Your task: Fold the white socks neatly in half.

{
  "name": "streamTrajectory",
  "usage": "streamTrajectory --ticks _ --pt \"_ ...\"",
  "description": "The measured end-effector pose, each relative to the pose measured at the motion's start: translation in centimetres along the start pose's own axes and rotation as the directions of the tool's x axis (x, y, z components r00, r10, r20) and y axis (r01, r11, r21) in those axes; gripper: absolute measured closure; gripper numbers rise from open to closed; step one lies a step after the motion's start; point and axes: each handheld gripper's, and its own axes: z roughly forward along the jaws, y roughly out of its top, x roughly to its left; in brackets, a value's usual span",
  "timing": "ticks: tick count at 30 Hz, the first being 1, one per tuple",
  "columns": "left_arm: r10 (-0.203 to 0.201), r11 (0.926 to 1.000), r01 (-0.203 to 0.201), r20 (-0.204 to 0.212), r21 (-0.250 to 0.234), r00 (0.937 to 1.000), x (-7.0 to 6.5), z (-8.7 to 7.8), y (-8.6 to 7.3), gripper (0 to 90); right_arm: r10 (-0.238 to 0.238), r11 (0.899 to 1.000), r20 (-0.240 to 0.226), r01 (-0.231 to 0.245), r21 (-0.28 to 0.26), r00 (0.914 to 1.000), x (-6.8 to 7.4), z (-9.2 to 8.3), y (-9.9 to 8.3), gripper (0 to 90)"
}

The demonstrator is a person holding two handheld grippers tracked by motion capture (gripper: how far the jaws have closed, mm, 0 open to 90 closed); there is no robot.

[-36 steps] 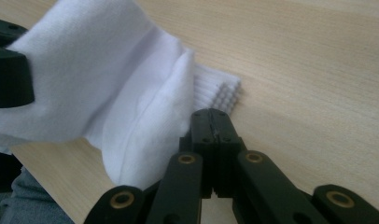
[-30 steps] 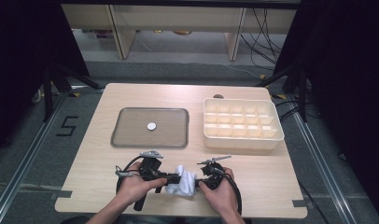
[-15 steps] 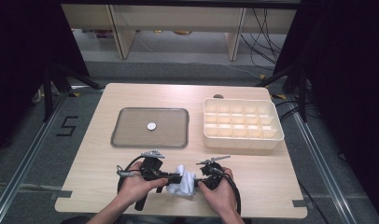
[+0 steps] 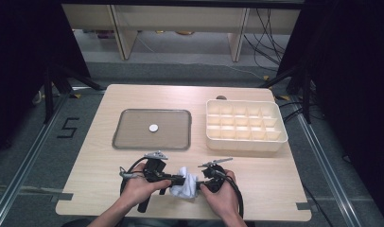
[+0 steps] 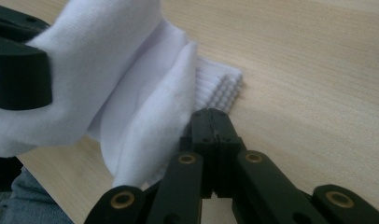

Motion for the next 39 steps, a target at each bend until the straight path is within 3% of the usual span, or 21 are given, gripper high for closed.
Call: streamTrajectory --ticks 2,3,8,9,17,30,32,33,35,36,39 --pt "0.001 0.9999 -0.001 -0.006 -0.013 1.0 -0.02 0.19 -0.06 82.1 -0.005 1.0 -0.003 0.005 -0.007 1.0 0.04 0.08 -0.02 90.0" --pt "0.004 0.9999 -0.004 -0.014 0.013 0.9999 -0.06 0.08 0.02 82.1 -0.027 1.0 -0.011 0.027 -0.013 0.9996 -0.07 0.14 0.0 90.0" --pt "0.001 1.0 -0.001 -0.011 0.005 0.9999 -0.1 0.16 0.03 82.1 0.002 1.0 -0.02 -0.002 -0.004 0.9998 0.07 0.19 -0.04 90.0" --pt "0.003 1.0 -0.003 0.01 0.004 0.9999 -0.04 0.21 0.06 82.1 -0.016 1.0 0.002 0.016 -0.01 0.9999 0.07 0.27 -0.09 90.0" --pt "0.006 1.0 -0.006 0.016 0.006 0.9998 -0.22 0.46 0.1 82.1 -0.007 1.0 -0.006 0.007 0.0 1.0 0.25 0.27 -0.06 90.0" --pt "0.011 0.9999 -0.011 0.016 0.013 0.9998 -0.29 0.67 0.19 82.1 -0.017 1.0 -0.012 0.017 0.0 0.9998 0.48 0.43 -0.12 90.0" --pt "0.013 0.9999 -0.013 0.001 0.005 0.9999 -0.43 0.78 0.21 82.1 -0.005 1.0 -0.015 0.005 0.006 0.9999 0.6 0.43 -0.12 90.0" --pt "0.015 0.9998 -0.015 0.018 0.013 0.9997 -0.4 0.8 0.28 82.1 -0.01 1.0 -0.011 0.01 0.007 0.9999 0.6 0.42 -0.13 90.0" --pt "0.013 0.9998 -0.014 0.014 0.014 0.9998 -0.47 0.86 0.3 82.1 -0.029 1.0 -0.003 0.029 0.002 0.9996 0.49 0.52 -0.18 90.0" --pt "0.007 0.9999 -0.007 0.002 -0.007 1.0 -0.59 1.03 0.21 82.1 -0.019 1.0 -0.014 0.019 0.008 0.9997 0.62 0.5 -0.13 90.0" --pt "0.015 0.9997 -0.015 0.016 0.018 0.9998 -0.48 0.97 0.31 82.1 -0.03 1.0 -0.014 0.03 -0.001 0.9995 0.66 0.55 -0.13 90.0"
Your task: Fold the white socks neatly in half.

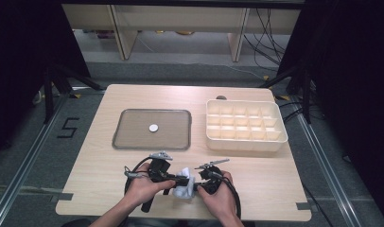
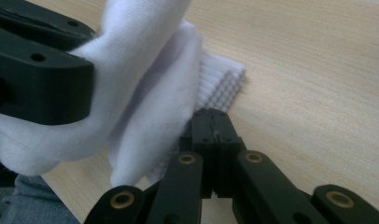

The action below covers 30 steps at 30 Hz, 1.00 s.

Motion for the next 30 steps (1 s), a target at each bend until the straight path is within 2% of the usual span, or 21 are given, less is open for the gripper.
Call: streamTrajectory --ticks 2,4,6,8,10,12,14,22,23,24,29,30 --pt "0.002 1.0 -0.002 0.005 0.004 1.0 0.01 0.02 0.03 82.1 0.012 1.0 0.004 -0.012 0.007 0.9999 0.1 -0.05 0.0 90.0" --pt "0.002 1.0 -0.002 -0.01 -0.001 1.0 -0.06 0.05 0.05 82.1 0.011 1.0 0.004 -0.011 0.006 0.9999 0.14 -0.03 -0.02 90.0" --pt "-0.001 1.0 0.001 -0.008 -0.001 1.0 -0.08 0.07 0.09 82.1 -0.016 1.0 0.001 0.016 0.0 0.9999 0.03 0.08 -0.04 90.0" --pt "-0.001 1.0 0.001 -0.008 -0.002 1.0 -0.06 0.1 0.13 82.0 0.01 1.0 0.001 -0.01 0.01 1.0 0.25 0.03 -0.06 90.0" --pt "-0.001 1.0 0.001 0.001 0.004 1.0 0.04 0.12 0.16 82.1 0.014 1.0 -0.003 -0.014 0.012 0.9999 0.31 0.08 -0.06 90.0" --pt "-0.003 1.0 0.003 -0.012 -0.001 0.9999 0.02 0.19 0.12 82.0 0.0 1.0 -0.006 0.0 0.008 1.0 0.23 0.15 -0.06 90.0" --pt "-0.002 1.0 0.002 0.0 0.008 1.0 0.12 0.2 0.15 82.0 0.001 1.0 -0.001 -0.001 0.007 1.0 0.27 0.22 -0.08 90.0" --pt "-0.006 0.9999 0.007 -0.005 0.01 1.0 0.21 0.38 0.12 81.9 0.009 1.0 -0.006 -0.009 0.013 0.9999 0.53 0.25 -0.08 90.0" --pt "-0.006 1.0 0.006 -0.012 0.005 0.9999 0.2 0.43 0.07 81.9 0.009 1.0 0.0 -0.009 0.012 1.0 0.52 0.26 -0.09 90.0" --pt "-0.006 0.9996 0.007 -0.04 0.026 0.9992 0.13 0.34 0.1 81.9 0.012 1.0 0.008 -0.012 0.015 0.9999 0.56 0.27 -0.09 90.0" --pt "-0.011 0.9999 0.011 -0.019 0.011 0.9998 0.32 0.59 -0.04 81.9 0.0 1.0 -0.001 0.0 0.015 1.0 0.71 0.17 -0.11 90.0" --pt "-0.01 0.9999 0.011 -0.019 0.012 0.9998 0.33 0.59 -0.02 81.8 -0.022 1.0 -0.002 0.022 0.006 0.9998 0.63 0.3 -0.15 90.0"
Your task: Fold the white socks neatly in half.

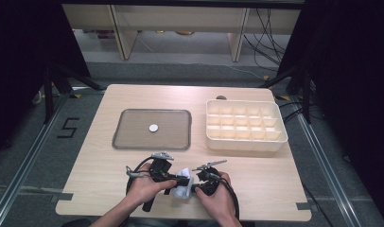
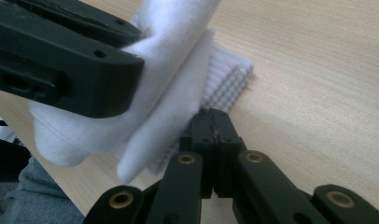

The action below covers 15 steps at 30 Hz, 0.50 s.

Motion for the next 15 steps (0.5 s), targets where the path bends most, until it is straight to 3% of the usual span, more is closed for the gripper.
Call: streamTrajectory --ticks 3,6,9,10,12,13,15 --pt "0.001 1.0 -0.001 0.008 0.005 1.0 0.1 0.07 0.02 81.8 0.02 1.0 -0.001 -0.02 0.016 0.9998 0.26 -0.15 0.05 90.0" --pt "0.0 1.0 0.0 0.006 0.009 1.0 0.06 0.19 -0.06 81.7 0.001 1.0 -0.003 -0.001 0.011 1.0 0.27 -0.06 0.05 90.0" --pt "0.003 1.0 -0.003 -0.008 -0.005 1.0 -0.01 0.37 -0.16 81.5 0.024 1.0 -0.006 -0.024 0.02 0.9997 0.56 -0.09 0.0 90.0" --pt "0.001 0.9999 -0.001 -0.011 -0.01 0.9999 -0.01 0.46 -0.22 81.5 0.007 1.0 0.0 -0.007 0.012 1.0 0.47 -0.03 -0.03 90.0" --pt "0.004 1.0 -0.004 -0.003 0.008 1.0 0.05 0.49 -0.22 81.5 0.019 1.0 -0.001 -0.019 0.022 0.9998 0.58 -0.07 -0.04 90.0" --pt "0.008 0.9996 -0.007 -0.031 0.028 0.9995 -0.09 0.4 -0.15 81.5 0.007 1.0 -0.008 -0.007 0.014 0.9999 0.53 -0.01 -0.04 90.0" --pt "0.006 0.9999 -0.006 -0.018 0.016 0.9998 -0.03 0.64 -0.25 81.4 0.016 1.0 -0.01 -0.015 0.022 0.9998 0.56 -0.03 -0.04 89.8"
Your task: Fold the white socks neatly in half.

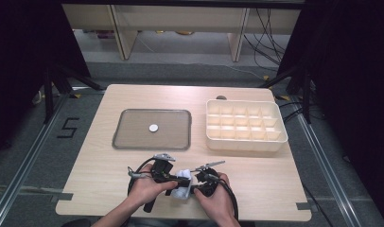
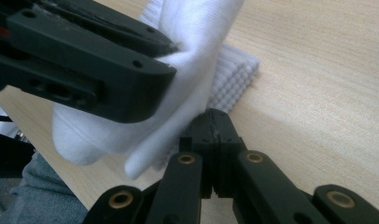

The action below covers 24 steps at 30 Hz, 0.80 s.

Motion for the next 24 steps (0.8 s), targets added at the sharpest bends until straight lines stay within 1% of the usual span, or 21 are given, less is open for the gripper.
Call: streamTrajectory --ticks 1,3,4,5,6,7,8,9,10,11,12,13,14,15,16,19,20,21,22,23,24 --pt "0.008 0.9998 -0.008 -0.016 0.017 0.9998 0.0 -0.1 0.0 81.4 0.0 1.0 0.0 0.0 0.001 1.0 0.0 0.0 0.0 89.3" --pt "0.016 0.9997 -0.016 -0.02 0.021 0.9997 0.1 0.1 -0.1 81.6 -0.004 1.0 -0.007 0.004 0.002 1.0 -0.2 0.0 0.1 88.5" --pt "0.012 0.9998 -0.011 -0.018 0.018 0.9998 0.0 0.2 -0.1 81.6 -0.003 1.0 -0.011 0.003 0.001 0.9999 -0.2 -0.1 0.1 88.3" --pt "0.016 0.9997 -0.015 -0.019 0.018 0.9997 0.1 0.2 -0.2 81.7 0.005 1.0 -0.008 -0.005 0.006 1.0 -0.2 -0.2 0.1 88.0" --pt "0.021 0.9995 -0.02 -0.028 0.026 0.9994 0.0 0.2 -0.1 81.7 0.002 1.0 0.001 -0.002 0.0 1.0 -0.3 -0.2 0.1 87.6" --pt "0.024 0.9994 -0.023 -0.03 0.027 0.9993 0.0 0.2 -0.2 81.7 0.005 1.0 -0.015 -0.005 0.004 0.9999 -0.5 -0.3 0.2 87.1" --pt "0.026 0.9996 -0.026 -0.007 0.01 0.9996 0.1 0.3 -0.2 81.7 0.009 1.0 -0.009 -0.009 -0.003 0.9999 -0.6 -0.5 0.3 86.7" --pt "0.029 0.9995 -0.029 -0.015 0.01 0.9995 0.1 0.3 -0.2 81.7 0.008 1.0 -0.003 -0.008 -0.013 1.0 -0.7 -0.7 0.4 86.5" --pt "0.031 0.9994 -0.031 -0.004 0.014 0.9995 0.1 0.4 -0.2 81.7 0.009 0.999 0.001 -0.009 -0.038 1.0 -0.8 -1.1 0.5 86.3" --pt "0.035 0.9993 -0.035 -0.005 0.016 0.9994 0.1 0.4 -0.2 81.7 -0.017 0.997 -0.006 0.016 -0.073 0.9998 -1.1 -1.3 0.7 86.0" --pt "0.041 0.9989 -0.04 -0.032 0.026 0.9986 0.0 0.3 -0.2 81.7 0.013 0.997 0.013 -0.012 -0.072 0.9998 -0.9 -1.8 0.9 85.2" --pt "0.044 0.9987 -0.043 -0.034 0.028 0.9985 -0.1 0.3 -0.2 81.7 0.015 0.996 0.012 -0.014 -0.083 0.9998 -1.0 -2.2 1.1 84.3" --pt "0.045 0.9986 -0.044 -0.034 0.028 0.9984 -0.1 0.3 -0.2 81.6 0.008 0.997 0.019 -0.006 -0.082 0.9998 -1.2 -2.5 1.4 83.5" --pt "0.042 0.9989 -0.042 -0.032 0.021 0.9986 -0.1 0.4 -0.2 81.6 0.016 0.996 0.025 -0.013 -0.094 0.9996 -1.2 -2.7 1.6 83.0" --pt "0.041 0.999 -0.041 -0.011 0.017 0.9991 0.0 0.4 -0.3 81.7 0.018 0.995 0.019 -0.016 -0.098 0.9997 -1.2 -3.0 1.9 82.5" --pt "0.043 0.999 -0.043 -0.02 0.012 0.9989 -0.1 0.4 -0.3 81.7 0.051 0.993 0.003 -0.051 -0.11 0.9987 -1.2 -3.5 2.7 80.9" --pt "0.046 0.999 -0.045 -0.032 0.007 0.9984 -0.2 0.5 -0.3 81.6 0.045 0.992 0.004 -0.044 -0.117 0.999 -1.4 -3.6 3.0 80.5" --pt "0.053 0.9985 -0.052 -0.04 0.016 0.9978 -0.2 0.4 -0.3 81.7 0.052 0.992 -0.001 -0.052 -0.116 0.9987 -1.5 -3.7 3.2 80.1" --pt "0.054 0.9984 -0.054 -0.022 0.016 0.9983 -0.1 0.5 -0.3 81.6 0.06 0.991 -0.006 -0.06 -0.124 0.9982 -1.5 -3.7 3.5 79.5" --pt "0.057 0.9982 -0.056 -0.019 0.02 0.9982 -0.1 0.4 -0.3 81.7 0.082 0.988 -0.022 -0.084 -0.127 0.9964 -1.4 -3.6 3.7 78.9" --pt "0.06 0.9981 -0.059 -0.018 0.018 0.998 -0.1 0.5 -0.3 81.7 0.081 0.988 -0.034 -0.085 -0.127 0.9961 -1.4 -3.6 3.8 78.5"
